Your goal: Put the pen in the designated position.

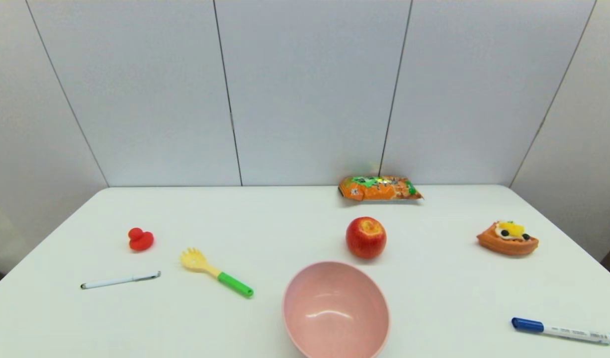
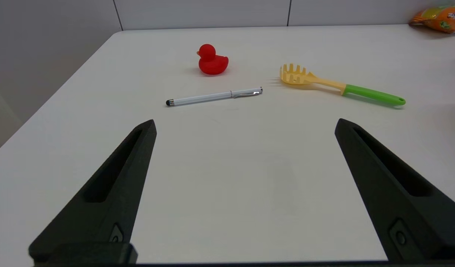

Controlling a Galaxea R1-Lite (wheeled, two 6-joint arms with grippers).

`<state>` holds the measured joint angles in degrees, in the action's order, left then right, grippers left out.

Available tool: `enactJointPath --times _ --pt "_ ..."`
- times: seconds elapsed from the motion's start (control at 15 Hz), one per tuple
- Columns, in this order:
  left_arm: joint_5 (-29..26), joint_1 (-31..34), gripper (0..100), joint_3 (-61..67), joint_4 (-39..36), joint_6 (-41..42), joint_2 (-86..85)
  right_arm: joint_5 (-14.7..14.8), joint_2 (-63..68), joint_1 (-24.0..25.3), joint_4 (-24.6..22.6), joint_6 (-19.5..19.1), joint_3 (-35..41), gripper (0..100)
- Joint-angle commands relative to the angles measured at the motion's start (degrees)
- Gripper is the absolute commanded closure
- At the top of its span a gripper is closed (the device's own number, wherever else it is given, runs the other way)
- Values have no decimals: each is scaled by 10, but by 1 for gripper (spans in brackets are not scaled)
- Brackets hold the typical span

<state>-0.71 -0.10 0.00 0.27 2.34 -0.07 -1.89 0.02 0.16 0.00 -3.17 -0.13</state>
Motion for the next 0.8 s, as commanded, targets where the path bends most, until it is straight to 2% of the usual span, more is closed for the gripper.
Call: enactJointPath --times 0.07,0.8 --pt "0 0 0 0 0 0 0 0 1 0 -1 0 0 0" --pt "0 0 0 0 0 0 0 0 1 0 -1 1 0 0"
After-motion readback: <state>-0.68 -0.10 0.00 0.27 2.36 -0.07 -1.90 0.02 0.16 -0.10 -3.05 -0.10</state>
